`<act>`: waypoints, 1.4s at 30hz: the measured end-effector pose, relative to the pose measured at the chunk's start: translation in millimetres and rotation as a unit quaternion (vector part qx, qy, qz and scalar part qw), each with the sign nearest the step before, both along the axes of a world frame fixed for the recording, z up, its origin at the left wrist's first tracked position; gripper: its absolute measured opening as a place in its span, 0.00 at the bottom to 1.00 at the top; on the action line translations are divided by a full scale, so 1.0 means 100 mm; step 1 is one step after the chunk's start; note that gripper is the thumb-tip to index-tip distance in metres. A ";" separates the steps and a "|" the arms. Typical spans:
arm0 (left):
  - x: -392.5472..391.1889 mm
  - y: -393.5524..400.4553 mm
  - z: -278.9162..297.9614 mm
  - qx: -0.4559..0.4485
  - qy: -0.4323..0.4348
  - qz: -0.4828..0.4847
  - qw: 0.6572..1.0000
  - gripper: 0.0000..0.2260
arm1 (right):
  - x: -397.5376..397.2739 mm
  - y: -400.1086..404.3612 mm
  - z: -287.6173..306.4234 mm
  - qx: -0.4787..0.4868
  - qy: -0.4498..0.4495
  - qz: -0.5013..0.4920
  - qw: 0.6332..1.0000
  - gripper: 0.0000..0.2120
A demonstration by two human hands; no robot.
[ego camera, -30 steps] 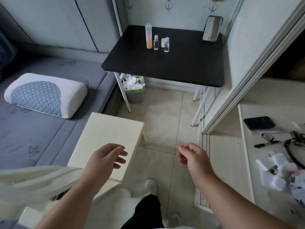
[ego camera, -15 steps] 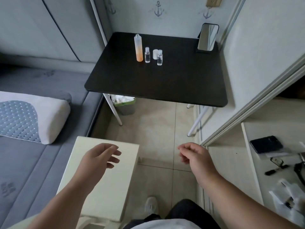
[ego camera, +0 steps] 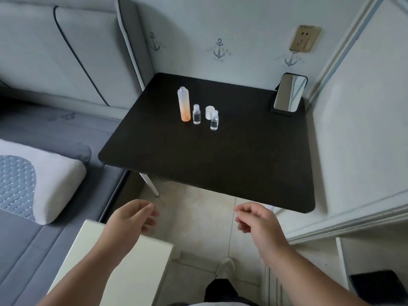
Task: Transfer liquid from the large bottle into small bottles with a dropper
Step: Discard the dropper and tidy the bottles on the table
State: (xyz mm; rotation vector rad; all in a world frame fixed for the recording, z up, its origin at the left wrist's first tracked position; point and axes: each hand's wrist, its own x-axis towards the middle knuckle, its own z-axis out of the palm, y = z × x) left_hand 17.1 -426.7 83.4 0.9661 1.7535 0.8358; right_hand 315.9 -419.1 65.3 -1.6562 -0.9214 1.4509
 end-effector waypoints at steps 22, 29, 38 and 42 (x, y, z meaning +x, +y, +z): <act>0.34 2.26 0.22 0.005 0.013 0.003 1.000 0.07 | 0.27 2.35 0.23 0.020 -0.046 0.065 0.997 0.12; 0.00 3.33 0.06 -0.034 0.004 -0.036 0.999 0.05 | -0.07 3.39 0.18 0.017 -0.093 0.022 0.995 0.08; -0.24 4.39 -0.32 -0.065 0.090 -0.176 0.978 0.20 | -0.41 4.58 -0.07 -0.049 -0.247 0.118 0.961 0.07; -0.20 4.58 -0.43 -0.054 0.104 -0.226 0.967 0.29 | -0.59 4.85 -0.14 -0.056 -0.319 0.208 0.923 0.15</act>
